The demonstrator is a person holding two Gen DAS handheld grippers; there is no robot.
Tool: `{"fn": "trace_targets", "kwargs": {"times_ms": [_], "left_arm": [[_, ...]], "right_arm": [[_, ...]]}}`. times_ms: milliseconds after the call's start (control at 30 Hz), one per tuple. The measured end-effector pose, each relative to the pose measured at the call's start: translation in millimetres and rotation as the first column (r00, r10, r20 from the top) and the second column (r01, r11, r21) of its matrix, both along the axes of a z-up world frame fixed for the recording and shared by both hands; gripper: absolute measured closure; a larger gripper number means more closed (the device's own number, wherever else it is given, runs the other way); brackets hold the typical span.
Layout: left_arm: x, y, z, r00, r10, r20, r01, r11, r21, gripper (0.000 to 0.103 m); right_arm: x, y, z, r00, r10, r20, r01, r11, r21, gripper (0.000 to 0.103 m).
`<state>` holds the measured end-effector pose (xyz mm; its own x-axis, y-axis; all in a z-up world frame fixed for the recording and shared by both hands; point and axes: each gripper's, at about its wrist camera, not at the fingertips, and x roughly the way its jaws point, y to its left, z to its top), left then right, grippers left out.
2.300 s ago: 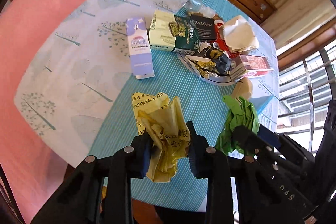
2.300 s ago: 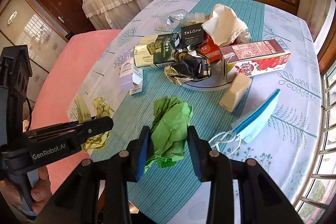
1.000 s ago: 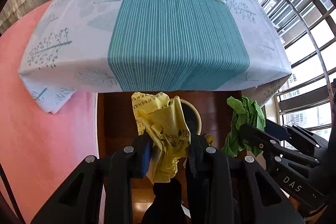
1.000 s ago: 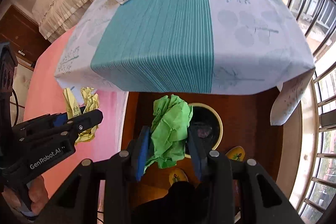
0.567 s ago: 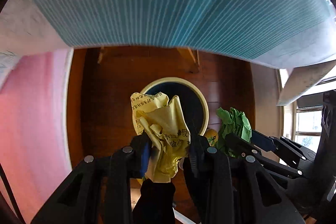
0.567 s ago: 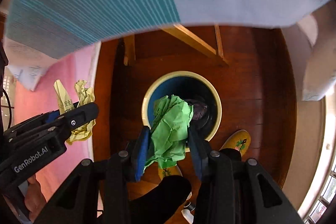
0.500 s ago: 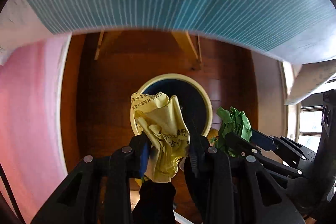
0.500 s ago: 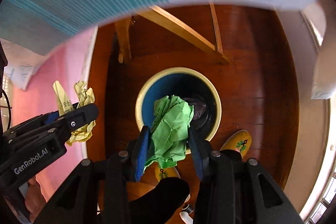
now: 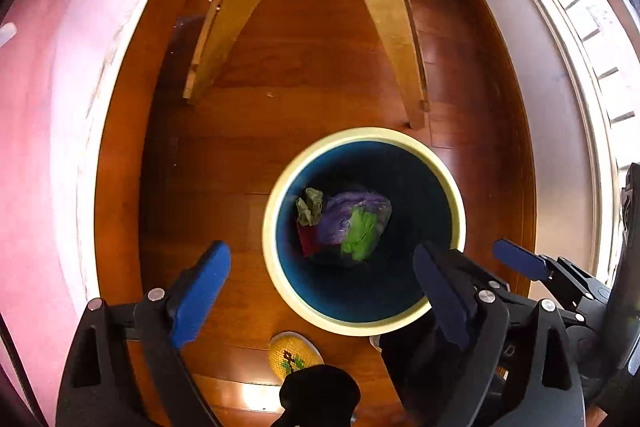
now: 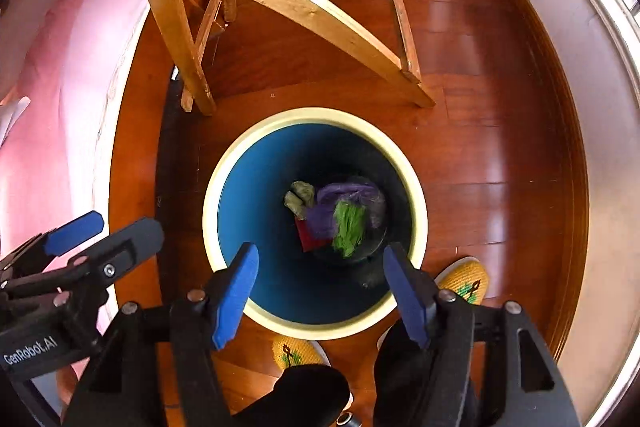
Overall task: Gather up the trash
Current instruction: 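Carry both items over the bin and open both tools to drop them, then move both tools back toward the table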
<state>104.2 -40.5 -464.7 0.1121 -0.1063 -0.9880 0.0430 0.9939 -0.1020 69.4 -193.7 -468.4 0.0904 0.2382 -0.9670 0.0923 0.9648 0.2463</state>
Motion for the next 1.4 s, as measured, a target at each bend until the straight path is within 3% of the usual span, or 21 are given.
{"fn": "trace_targets", "kwargs": {"times_ms": [200,367,600,933,1167,1400], "left_arm": [[-1,9,28,0.999,0.018,0.032,-0.018,1.000,0.019,0.011],[-9,14,62,0.999,0.029,0.032,-0.030,0.999,0.031,0.011],[-19,19,149,0.998,0.000,0.068,-0.003,0.999,0.045,0.011],[-28,31,284,0.975,-0.049,0.215,0.043,0.999,0.032,0.011],[-33,38,352,0.949,-0.062,0.311,0.057,0.998,0.025,0.011],[-34,43,422,0.878,-0.083,0.472,0.082,0.996,0.022,0.011]], "right_arm": [[2,-4,18,1.000,-0.015,-0.001,0.015,1.000,-0.013,0.037],[1,-8,52,1.000,-0.030,-0.005,0.029,0.999,-0.021,0.037],[-8,-14,139,0.999,-0.040,0.031,0.041,0.999,-0.030,0.037],[-29,-11,273,0.988,0.006,0.155,-0.001,1.000,-0.031,0.037],[-40,-18,348,0.955,-0.022,0.297,0.042,0.997,-0.059,0.037],[-35,-26,408,0.895,-0.057,0.443,0.108,0.990,-0.093,0.037]]}}
